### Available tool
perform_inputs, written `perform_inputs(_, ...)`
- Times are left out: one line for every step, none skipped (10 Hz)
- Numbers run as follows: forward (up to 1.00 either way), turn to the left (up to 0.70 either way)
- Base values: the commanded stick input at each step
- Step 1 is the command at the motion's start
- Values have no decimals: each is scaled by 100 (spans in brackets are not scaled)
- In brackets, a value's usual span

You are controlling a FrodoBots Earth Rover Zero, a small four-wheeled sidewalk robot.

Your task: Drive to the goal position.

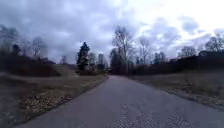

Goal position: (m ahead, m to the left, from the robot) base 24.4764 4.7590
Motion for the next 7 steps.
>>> perform_inputs(50,0)
perform_inputs(50,0)
perform_inputs(50,0)
perform_inputs(50,0)
perform_inputs(50,0)
perform_inputs(50,0)
perform_inputs(50,0)
